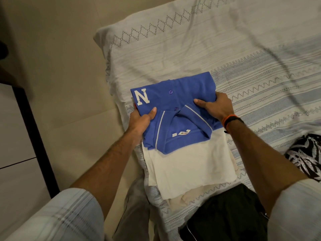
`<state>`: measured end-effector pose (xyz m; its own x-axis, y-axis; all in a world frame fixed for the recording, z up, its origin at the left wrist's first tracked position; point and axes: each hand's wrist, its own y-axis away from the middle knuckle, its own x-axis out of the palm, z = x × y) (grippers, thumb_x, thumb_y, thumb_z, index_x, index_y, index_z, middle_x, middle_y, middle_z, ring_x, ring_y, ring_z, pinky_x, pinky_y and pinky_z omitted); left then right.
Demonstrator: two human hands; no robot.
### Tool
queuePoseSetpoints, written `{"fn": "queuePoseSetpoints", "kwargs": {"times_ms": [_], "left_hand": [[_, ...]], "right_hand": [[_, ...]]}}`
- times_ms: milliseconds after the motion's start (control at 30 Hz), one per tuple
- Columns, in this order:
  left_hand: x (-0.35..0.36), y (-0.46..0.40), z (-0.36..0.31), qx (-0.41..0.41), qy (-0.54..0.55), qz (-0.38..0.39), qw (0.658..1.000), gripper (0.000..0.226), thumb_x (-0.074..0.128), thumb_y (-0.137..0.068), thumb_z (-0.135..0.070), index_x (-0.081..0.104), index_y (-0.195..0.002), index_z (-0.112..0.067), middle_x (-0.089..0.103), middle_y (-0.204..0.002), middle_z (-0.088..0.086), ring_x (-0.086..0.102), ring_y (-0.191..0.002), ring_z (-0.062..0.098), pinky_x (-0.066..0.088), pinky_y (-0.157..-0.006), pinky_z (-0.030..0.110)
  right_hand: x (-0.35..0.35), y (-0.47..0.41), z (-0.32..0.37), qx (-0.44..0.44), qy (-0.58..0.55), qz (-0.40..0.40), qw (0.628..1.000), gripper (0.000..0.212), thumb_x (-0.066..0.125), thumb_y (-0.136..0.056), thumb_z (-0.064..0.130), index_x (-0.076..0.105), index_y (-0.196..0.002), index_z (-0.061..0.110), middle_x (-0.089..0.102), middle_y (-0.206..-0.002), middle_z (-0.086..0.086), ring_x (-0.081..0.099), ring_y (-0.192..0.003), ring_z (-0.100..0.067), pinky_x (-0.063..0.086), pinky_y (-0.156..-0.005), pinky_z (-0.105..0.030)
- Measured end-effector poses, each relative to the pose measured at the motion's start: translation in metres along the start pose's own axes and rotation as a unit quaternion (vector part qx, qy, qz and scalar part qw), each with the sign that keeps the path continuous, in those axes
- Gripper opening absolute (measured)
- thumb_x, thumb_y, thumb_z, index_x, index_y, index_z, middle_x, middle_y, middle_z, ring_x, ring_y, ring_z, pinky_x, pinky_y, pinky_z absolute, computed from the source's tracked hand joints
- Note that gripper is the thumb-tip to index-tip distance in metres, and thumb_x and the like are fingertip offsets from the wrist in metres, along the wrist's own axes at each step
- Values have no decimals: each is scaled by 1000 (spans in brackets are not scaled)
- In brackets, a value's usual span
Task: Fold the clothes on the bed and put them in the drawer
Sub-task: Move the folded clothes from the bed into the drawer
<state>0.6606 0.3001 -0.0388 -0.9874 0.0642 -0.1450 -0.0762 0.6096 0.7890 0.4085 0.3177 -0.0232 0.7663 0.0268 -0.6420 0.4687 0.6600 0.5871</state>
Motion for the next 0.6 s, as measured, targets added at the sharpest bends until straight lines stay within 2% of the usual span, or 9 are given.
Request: {"fn": "queuePoseSetpoints", "kwargs": {"times_ms": [100, 200, 300, 367, 433, 500, 567, 600], "left_hand": [[1, 0, 1, 17, -27, -21, 999, 46, 78, -84, -31, 61, -125, -18, 69, -117, -1, 67, -102, 20, 55, -88, 35], [1, 3, 3, 30, -61, -47, 997, 51, 80, -82, -29, 61, -126, -14, 68, -118, 1, 66, -106, 22, 53, -86, 31], [-1, 12, 4, 132, -181, -142, 964, 54, 81, -79, -29, 61, -126, -10, 67, -119, 5, 62, -112, 25, 51, -96, 37], [0, 19, 5, 168, -201, -172, 950, 57, 81, -77, -27, 60, -129, -12, 63, -121, 7, 55, -118, 23, 47, -101, 39], [1, 23, 3, 183, -185, -169, 951, 60, 83, -74, -27, 60, -128, -13, 62, -122, 6, 57, -116, 22, 48, -101, 39], [2, 22, -3, 165, -134, -157, 965, 59, 85, -73, -28, 60, -124, -11, 67, -119, 4, 64, -108, 20, 53, -95, 38], [2, 19, -16, 120, -97, -154, 976, 57, 85, -75, -29, 59, -123, -9, 69, -117, 3, 66, -100, 15, 53, -86, 29], [2, 16, -21, 99, -92, -157, 978, 57, 84, -76, -30, 59, -123, -9, 69, -117, 3, 66, -96, 14, 51, -81, 26]], "right_hand": [[4, 8, 4, -31, 113, -19, 993, 73, 76, -82, 46, 44, -130, 1, 57, -129, -20, 54, -119, -41, 47, -94, -46], [4, 19, 4, -35, 66, -17, 997, 64, 76, -85, 32, 44, -130, 1, 57, -130, -20, 54, -119, -40, 45, -93, -42], [0, 29, 2, -59, 54, -100, 992, 44, 76, -84, 27, 57, -117, 4, 65, -112, -15, 60, -104, -34, 44, -79, -34], [-1, 36, 3, -68, 51, -140, 987, 32, 76, -82, 27, 61, -104, 8, 64, -95, -9, 59, -90, -29, 43, -74, -33], [-1, 39, 4, -62, 13, -152, 986, 28, 77, -81, 27, 61, -98, 11, 60, -89, -2, 55, -83, -21, 44, -74, -33], [-1, 40, 5, -42, -22, -137, 989, 41, 78, -81, 27, 59, -112, 9, 59, -99, -2, 52, -88, -16, 44, -77, -29], [-5, 35, 5, 2, -51, -99, 994, 59, 81, -80, 33, 53, -125, 7, 59, -110, -4, 55, -97, -20, 44, -80, -29], [-7, 30, 4, 24, -57, -80, 995, 62, 82, -78, 37, 54, -125, 7, 61, -114, -6, 58, -103, -23, 45, -81, -30]]}}
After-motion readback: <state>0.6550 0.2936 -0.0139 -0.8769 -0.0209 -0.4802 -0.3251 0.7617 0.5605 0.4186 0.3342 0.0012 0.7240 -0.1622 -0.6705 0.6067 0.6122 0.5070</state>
